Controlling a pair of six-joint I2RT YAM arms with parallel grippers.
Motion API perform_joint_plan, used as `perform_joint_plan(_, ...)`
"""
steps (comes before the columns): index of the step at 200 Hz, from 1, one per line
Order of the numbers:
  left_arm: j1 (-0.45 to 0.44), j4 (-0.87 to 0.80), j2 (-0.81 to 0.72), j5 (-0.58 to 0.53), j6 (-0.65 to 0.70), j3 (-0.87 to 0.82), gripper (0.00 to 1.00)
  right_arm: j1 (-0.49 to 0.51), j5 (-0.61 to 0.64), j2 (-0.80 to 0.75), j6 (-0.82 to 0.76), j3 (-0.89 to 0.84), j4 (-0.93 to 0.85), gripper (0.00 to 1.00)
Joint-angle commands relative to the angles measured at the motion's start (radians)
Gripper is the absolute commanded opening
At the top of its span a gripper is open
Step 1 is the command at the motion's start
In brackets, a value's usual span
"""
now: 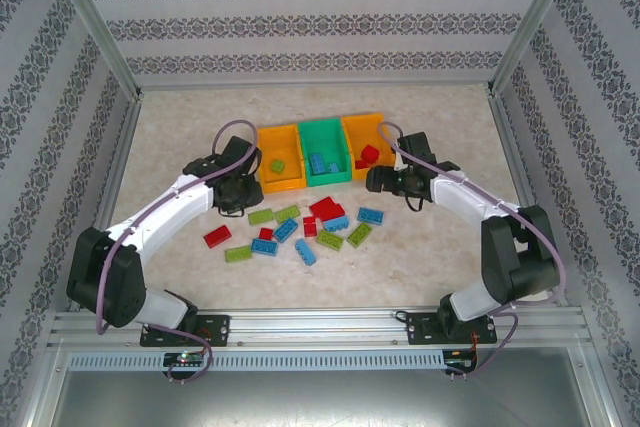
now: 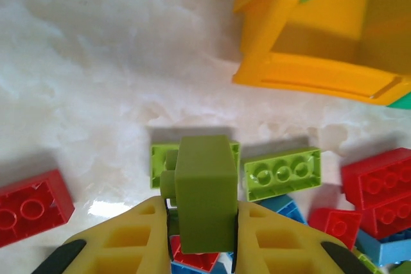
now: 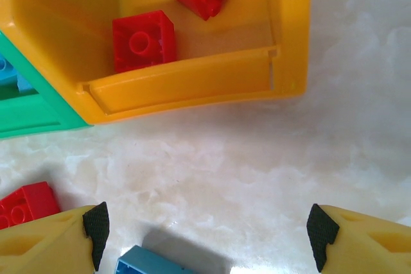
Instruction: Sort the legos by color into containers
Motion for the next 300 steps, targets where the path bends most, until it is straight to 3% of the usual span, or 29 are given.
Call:
perform_joint_plan(1, -0.01, -0.05, 0.036, -0.027, 0.067, 0.052, 0.24, -0.003, -0.004, -0.047, 0.016, -0.033, -0.005, 0.83)
perform_joint_plan(92, 0.017, 0.023, 0.341, 0.014, 0.232, 0.409, 0.23, 0.067, 0.034, -0.125, 0.083, -0.149, -0.053, 0.83)
perform_joint_plan(143, 0.031, 0.025, 0.477, 0.033, 0.281, 0.544, 0.29, 0.124, 0.055, -0.128, 0.202, -0.186, -0.047, 0.86)
perform_joint_plan(155, 0.032, 0.022, 0.491, 0.026, 0.283, 0.554, 0.35, 0.156, 0.075, -0.123, 0.229, -0.183, -0.041, 0.88)
perform_joint_plan(185, 0.032, 0.044, 0.484, 0.026, 0.262, 0.523, 0.67, 0.208, 0.116, -0.101, 0.274, -0.169, -0.053, 0.9)
perform_joint_plan(224, 0.031, 0.061, 0.444, 0.006, 0.251, 0.459, 0.87, 0.235, 0.123, -0.047, 0.297, -0.132, -0.07, 0.9)
perform_joint_plan(232, 0.031, 0.066, 0.428, 0.0, 0.253, 0.443, 1.0, 0.238, 0.127, -0.036, 0.301, -0.122, -0.076, 0.9)
perform_joint_plan(300, 0.031, 0.121, 0.281, -0.06, 0.283, 0.292, 1.0, 0.253, 0.147, 0.035, 0.327, -0.052, -0.098, 0.9)
